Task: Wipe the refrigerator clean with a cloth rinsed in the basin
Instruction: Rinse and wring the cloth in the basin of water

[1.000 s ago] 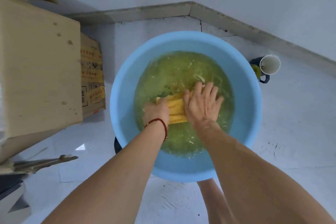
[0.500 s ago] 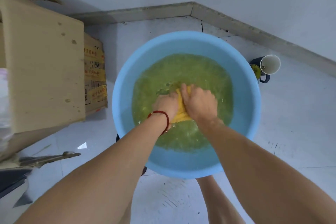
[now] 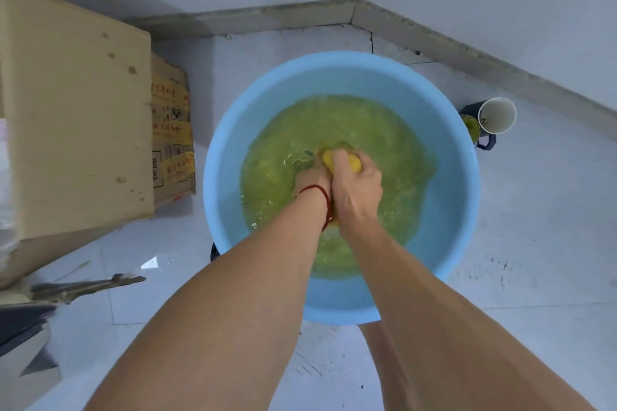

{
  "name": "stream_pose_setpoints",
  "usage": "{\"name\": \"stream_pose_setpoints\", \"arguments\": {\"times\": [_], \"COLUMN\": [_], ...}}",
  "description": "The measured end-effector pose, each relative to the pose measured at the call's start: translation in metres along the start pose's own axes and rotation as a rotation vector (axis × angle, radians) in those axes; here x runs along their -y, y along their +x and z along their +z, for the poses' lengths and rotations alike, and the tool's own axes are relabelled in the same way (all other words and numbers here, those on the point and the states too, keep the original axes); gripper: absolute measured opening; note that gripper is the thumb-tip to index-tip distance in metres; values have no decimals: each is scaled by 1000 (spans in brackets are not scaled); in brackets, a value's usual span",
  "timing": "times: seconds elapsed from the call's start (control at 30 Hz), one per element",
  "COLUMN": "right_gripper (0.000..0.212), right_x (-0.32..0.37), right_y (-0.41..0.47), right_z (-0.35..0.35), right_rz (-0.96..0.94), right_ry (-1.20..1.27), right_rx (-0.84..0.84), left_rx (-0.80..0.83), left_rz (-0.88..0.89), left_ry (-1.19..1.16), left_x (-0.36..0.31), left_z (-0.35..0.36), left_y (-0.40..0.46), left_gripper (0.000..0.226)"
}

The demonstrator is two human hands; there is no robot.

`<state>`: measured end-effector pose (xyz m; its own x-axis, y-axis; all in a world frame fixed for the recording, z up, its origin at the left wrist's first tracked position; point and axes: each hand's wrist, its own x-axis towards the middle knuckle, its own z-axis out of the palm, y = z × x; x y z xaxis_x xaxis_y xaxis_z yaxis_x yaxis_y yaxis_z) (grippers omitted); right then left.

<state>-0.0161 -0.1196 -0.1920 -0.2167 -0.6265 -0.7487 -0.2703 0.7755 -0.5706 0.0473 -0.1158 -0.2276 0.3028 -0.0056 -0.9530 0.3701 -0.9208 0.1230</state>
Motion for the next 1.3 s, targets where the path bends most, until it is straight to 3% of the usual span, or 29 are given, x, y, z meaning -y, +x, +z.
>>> {"name": "stream_pose_setpoints", "arguments": {"times": [0.07, 0.2, 0.27, 0.33, 0.4, 0.47, 0.53, 0.6, 0.67, 0.73, 0.8, 0.9, 1.03, 1.2, 1.3], "right_gripper": [39, 49, 42, 38, 41, 43, 40, 34, 27, 31, 36, 43, 49, 32, 94], "right_x": [0, -1, -1, -6, -16, -14, -5, 4, 4, 6, 4, -2, 0, 10, 19], "right_y": [7, 27, 30, 28, 24, 18, 5, -8, -12, -15, -12, -10, -8, -43, -75], "right_z": [-3, -22, -23, -23, -18, -11, -3, 4, 6, -2, -14, -24, -41, -105, -130], "right_rz": [-140, -482, -571, -496, -310, -123, 32, 93, 38, -33, -119, -200, -138, -333, -587], "right_ry": [-165, -917, -1074, -1132, -992, -559, -156, -22, -69, -178, -446, -652, -595, -521, -491], "right_rx": [16, 126, 49, -100, -48, 92, 102, 33, -14, -6, -3, 19, 101, 33, 235], "left_rx": [-41, -93, -167, -236, -152, -6, 127, 130, 94, -35, -97, -94, 39, 316, 433], "left_rz": [80, 258, 279, 194, 5, -160, -204, -120, -26, 121, 257, 277, 296, 419, 512], "left_ry": [133, 353, 346, 314, 172, 0, -129, -161, -100, 145, 325, 361, 343, 297, 350], "left_x": [-4, 2, 8, 11, 10, 9, 5, 3, 2, 2, 2, 0, -11, -24, -36], "left_z": [-8, -22, -29, -30, -27, -16, -8, -4, -6, -13, -21, -31, -44, -70, -76], "left_y": [-15, -36, -29, -15, -5, -2, -2, -7, -12, -26, -46, -76, -114, -165, -201], "left_gripper": [50, 45, 43, 49, 70, 82, 76, 51, 44, 50, 52, 50, 32, 25, 23]}}
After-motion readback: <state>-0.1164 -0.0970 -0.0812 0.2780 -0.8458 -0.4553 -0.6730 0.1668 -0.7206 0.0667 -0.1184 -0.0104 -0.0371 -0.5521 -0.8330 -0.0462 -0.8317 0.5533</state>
